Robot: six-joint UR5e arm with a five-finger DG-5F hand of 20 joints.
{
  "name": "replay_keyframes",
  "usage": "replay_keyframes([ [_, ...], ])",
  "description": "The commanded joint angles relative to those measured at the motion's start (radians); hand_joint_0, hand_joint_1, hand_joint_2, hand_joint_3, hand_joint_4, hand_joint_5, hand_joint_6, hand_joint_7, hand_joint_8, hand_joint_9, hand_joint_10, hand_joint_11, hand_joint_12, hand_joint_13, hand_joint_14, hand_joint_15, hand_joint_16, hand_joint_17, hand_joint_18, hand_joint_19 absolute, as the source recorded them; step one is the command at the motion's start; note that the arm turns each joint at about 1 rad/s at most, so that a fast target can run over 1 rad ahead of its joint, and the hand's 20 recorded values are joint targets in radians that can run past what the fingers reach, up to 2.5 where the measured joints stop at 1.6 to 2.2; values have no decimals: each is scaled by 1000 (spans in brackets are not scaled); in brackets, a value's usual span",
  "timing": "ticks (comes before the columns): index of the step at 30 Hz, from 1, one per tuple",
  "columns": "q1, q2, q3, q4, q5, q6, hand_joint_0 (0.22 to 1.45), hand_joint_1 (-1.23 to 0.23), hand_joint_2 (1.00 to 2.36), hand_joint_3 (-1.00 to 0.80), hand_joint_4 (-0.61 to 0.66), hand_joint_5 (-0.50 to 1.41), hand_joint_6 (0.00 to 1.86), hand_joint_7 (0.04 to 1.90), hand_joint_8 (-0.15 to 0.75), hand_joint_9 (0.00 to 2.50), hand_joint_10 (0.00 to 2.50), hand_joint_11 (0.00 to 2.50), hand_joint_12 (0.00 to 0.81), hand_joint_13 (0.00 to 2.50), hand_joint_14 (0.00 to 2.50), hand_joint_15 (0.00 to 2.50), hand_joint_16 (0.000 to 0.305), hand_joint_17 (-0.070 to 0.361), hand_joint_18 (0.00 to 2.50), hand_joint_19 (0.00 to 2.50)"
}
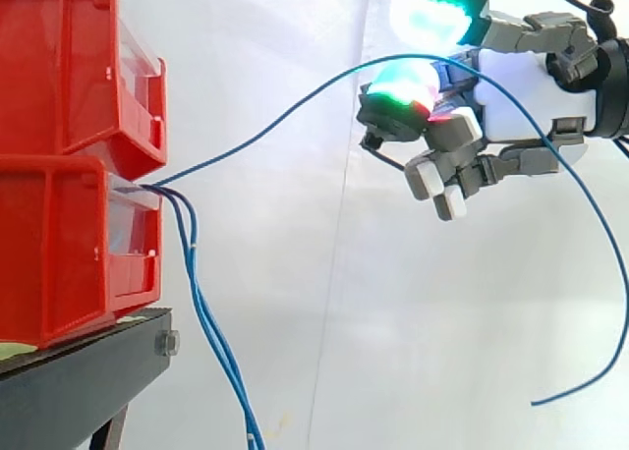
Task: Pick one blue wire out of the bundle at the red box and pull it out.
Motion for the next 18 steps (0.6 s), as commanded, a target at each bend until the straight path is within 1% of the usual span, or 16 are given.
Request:
replay_keyframes([
  [1, 0, -1, 0, -3, 0, 0, 547, -559, 1012, -343, 172, -83, 906, 1205, 380, 1223, 16, 758, 452, 973, 19, 624, 55, 124, 902, 659],
  [3, 0, 0, 0, -3, 0, 0, 554, -555, 1014, -324, 166, -82, 907, 1196, 384, 1223, 16, 759, 448, 972, 19, 620, 55, 124, 900, 668],
  [8, 0, 0, 0, -3, 0, 0, 560, -629, 1017, -255, 176, -74, 905, 1228, 392, 1235, 19, 775, 445, 990, 21, 622, 54, 122, 926, 650],
  [9, 0, 0, 0, -3, 0, 0, 565, -651, 1014, -253, 177, -71, 903, 1227, 402, 1248, 17, 766, 462, 1009, 18, 615, 58, 131, 964, 626],
  [13, 0, 0, 0, -3, 2, 2, 570, -701, 1015, -222, 177, -64, 903, 1232, 411, 1267, 16, 775, 472, 1033, 18, 608, 60, 135, 1005, 602],
  [18, 0, -1, -2, -1, 0, 2, 586, -748, 1018, -198, 183, -62, 906, 1249, 404, 1263, 15, 782, 448, 1027, 19, 621, 56, 125, 986, 602],
])
